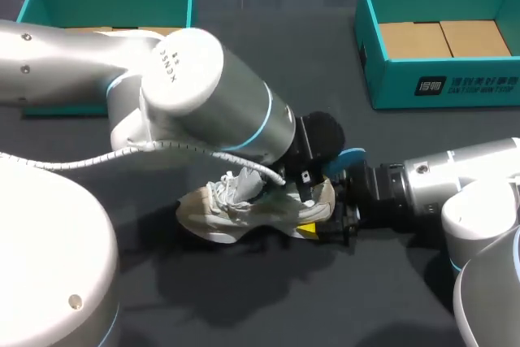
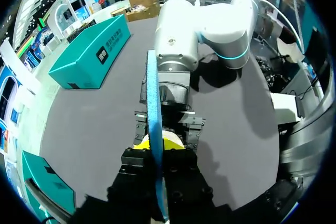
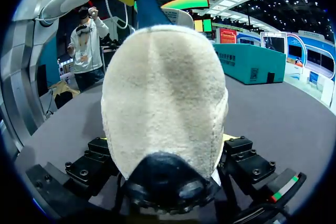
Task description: Take the shoe out of the shoebox, open the shoe tongue, remove and reinsert the insole, then place the shoe into the shoebox
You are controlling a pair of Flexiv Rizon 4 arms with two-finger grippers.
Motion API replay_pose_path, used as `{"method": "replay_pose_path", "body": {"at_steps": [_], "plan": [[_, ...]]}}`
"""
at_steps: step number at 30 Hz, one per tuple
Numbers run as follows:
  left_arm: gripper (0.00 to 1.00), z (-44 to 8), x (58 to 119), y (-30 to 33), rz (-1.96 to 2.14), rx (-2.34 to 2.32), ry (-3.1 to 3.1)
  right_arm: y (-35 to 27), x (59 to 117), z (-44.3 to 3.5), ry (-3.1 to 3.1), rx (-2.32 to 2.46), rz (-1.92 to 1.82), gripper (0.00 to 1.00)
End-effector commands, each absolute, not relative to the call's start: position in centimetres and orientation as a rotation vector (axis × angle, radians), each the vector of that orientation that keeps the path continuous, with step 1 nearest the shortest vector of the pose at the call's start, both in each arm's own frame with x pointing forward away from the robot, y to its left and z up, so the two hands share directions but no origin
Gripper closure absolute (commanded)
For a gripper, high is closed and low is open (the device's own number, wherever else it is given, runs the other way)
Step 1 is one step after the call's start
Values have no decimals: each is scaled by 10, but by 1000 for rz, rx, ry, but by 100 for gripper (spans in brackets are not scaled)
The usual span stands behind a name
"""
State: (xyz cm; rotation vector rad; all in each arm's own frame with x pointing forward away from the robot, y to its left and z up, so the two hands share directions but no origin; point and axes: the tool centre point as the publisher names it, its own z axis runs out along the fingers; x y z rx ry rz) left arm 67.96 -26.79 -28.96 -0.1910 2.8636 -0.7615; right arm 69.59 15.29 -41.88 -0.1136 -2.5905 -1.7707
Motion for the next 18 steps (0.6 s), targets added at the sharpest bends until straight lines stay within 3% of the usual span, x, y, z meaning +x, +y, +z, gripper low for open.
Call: {"method": "replay_pose_path", "body": {"at_steps": [1,18], "plan": [[100,-270,681,-275,-702,-166,2993,154,696,-421,-2593,-115,-1767,100],[100,-184,671,-280,-1021,-15,3254,154,696,-421,-2593,-115,-1767,100]]}}
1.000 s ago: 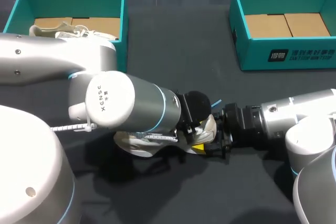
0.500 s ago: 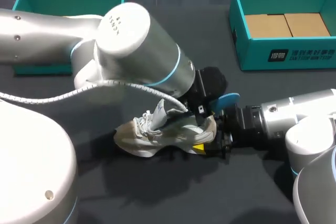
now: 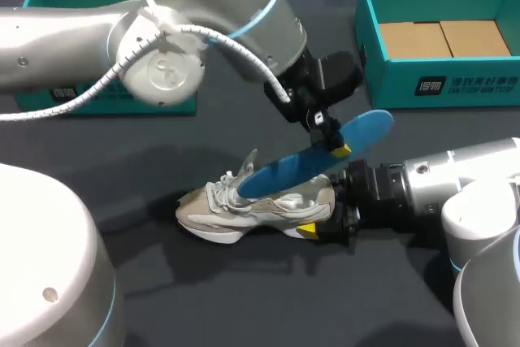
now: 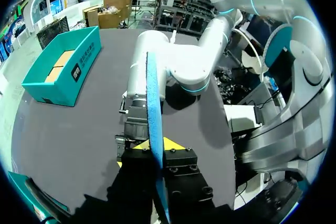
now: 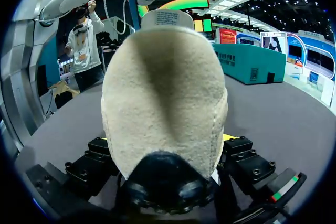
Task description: Take the shoe out of the shoebox, open the shoe tongue, remove and reinsert the insole, then place the shoe into the shoebox
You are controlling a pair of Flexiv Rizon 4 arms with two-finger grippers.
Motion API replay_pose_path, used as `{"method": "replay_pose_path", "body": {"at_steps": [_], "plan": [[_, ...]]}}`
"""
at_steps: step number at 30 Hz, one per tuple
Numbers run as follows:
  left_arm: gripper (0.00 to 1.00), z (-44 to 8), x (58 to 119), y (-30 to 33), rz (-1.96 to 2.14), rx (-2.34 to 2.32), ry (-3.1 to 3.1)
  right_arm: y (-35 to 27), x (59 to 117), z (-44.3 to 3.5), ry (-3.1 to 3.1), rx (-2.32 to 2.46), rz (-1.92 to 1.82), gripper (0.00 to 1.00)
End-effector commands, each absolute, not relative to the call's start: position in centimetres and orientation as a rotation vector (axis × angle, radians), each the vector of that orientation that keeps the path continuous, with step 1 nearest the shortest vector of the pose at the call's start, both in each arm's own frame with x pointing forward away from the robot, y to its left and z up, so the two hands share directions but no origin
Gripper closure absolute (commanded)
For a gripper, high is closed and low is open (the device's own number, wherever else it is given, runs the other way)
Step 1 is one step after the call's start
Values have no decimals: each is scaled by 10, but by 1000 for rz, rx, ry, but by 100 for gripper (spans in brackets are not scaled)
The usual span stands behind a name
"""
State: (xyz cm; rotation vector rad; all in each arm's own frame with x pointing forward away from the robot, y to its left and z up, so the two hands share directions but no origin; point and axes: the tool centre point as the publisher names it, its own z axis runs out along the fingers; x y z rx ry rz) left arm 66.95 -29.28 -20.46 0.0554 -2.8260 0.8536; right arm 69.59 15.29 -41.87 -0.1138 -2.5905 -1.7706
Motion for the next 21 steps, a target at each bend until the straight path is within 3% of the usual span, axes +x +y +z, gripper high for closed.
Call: {"method": "replay_pose_path", "body": {"at_steps": [1,21], "plan": [[100,-184,671,-280,860,13,-2741,154,696,-421,-2593,-115,-1767,100],[100,-172,667,-271,943,62,-2728,154,696,-421,-2593,-115,-1767,100]]}}
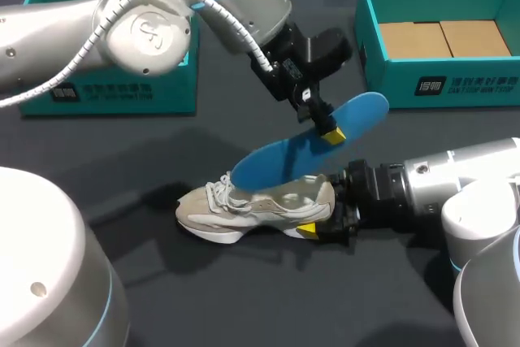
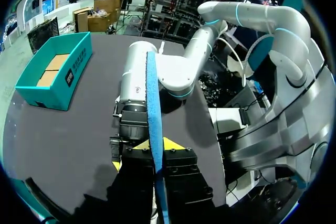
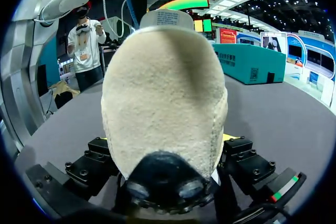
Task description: Take the shoe out of the shoebox, open the shoe tongue, remove and reinsert the insole, then place the shoe into the shoebox
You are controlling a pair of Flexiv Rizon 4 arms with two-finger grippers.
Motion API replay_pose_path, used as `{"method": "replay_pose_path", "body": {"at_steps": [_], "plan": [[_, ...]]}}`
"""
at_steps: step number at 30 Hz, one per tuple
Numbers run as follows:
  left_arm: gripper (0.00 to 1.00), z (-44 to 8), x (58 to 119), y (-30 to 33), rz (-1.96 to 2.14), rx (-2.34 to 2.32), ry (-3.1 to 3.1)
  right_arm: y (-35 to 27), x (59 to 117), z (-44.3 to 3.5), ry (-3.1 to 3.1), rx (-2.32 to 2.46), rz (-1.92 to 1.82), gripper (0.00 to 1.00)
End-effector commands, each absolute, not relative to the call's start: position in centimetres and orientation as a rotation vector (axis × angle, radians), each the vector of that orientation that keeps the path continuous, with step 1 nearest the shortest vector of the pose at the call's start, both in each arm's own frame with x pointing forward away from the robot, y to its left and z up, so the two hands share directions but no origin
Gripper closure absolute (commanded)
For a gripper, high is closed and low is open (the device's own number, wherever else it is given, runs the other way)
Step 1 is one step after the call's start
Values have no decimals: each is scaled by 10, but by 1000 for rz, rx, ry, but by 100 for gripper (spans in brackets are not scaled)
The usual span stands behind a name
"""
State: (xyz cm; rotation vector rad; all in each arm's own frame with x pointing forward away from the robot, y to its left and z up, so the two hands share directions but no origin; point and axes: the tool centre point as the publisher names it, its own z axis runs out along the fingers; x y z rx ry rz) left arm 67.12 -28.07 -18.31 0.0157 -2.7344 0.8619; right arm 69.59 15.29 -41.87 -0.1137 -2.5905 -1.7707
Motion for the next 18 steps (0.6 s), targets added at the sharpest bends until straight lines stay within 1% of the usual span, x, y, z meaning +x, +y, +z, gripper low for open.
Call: {"method": "replay_pose_path", "body": {"at_steps": [1,6,9,18], "plan": [[100,-165,663,-268,1003,76,-2735,154,696,-421,-2593,-115,-1767,100],[100,-122,641,-242,1289,187,-2663,154,696,-421,-2593,-115,-1767,100],[100,-96,627,-229,1389,317,-2576,154,696,-421,-2593,-115,-1767,100],[100,-96,627,-229,1389,317,-2576,154,696,-421,-2593,-115,-1767,100]]}}
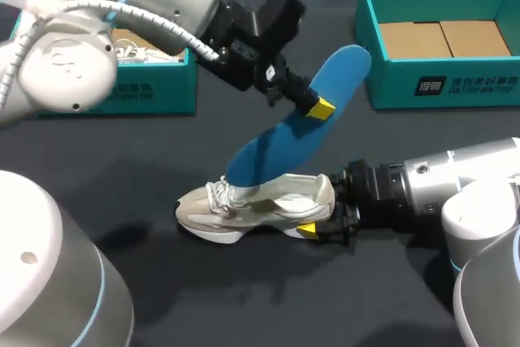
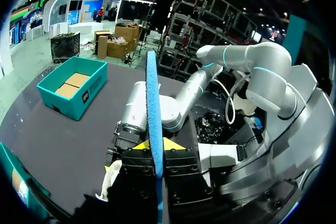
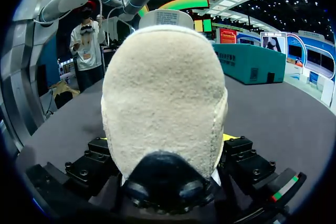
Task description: Take the shoe out of the shoebox, open the shoe tongue, remove and reinsert the insole, then place the shoe into the shoebox
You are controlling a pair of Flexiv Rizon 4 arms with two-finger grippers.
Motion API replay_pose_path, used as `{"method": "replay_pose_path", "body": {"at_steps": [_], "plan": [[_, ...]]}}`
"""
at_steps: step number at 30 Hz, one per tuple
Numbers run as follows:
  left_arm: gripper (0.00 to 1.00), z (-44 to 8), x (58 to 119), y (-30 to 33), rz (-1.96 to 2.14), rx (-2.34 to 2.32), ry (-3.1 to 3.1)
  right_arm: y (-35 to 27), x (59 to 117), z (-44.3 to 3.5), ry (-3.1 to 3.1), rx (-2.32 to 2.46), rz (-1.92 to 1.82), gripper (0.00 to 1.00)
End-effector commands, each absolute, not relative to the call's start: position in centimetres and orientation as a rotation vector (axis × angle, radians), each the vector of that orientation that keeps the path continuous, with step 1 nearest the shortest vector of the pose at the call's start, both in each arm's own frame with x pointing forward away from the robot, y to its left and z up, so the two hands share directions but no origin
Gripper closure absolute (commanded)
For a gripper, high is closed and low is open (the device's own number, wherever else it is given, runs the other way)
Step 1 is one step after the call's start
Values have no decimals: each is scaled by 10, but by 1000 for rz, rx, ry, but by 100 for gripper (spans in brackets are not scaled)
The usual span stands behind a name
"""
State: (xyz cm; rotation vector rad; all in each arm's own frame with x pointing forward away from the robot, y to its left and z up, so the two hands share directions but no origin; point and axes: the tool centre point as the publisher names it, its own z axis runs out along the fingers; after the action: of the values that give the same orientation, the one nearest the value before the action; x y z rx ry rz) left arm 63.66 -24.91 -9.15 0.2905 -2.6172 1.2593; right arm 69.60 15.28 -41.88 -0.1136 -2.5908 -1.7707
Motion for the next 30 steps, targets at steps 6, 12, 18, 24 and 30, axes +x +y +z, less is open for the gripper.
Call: {"method": "replay_pose_path", "body": {"at_steps": [6,12,18,24,30], "plan": [[100,-94,629,-227,1414,343,-2527,154,696,-421,-2593,-115,-1767,100],[100,-53,622,-222,1577,342,-2366,154,696,-421,-2593,-115,-1767,100],[100,-24,618,-215,1522,455,-2189,154,696,-421,-2593,-115,-1767,100],[100,-24,618,-215,1522,455,-2189,154,696,-421,-2593,-115,-1767,100],[100,-17,605,-204,1707,464,-2072,154,696,-421,-2593,-115,-1767,100]]}}
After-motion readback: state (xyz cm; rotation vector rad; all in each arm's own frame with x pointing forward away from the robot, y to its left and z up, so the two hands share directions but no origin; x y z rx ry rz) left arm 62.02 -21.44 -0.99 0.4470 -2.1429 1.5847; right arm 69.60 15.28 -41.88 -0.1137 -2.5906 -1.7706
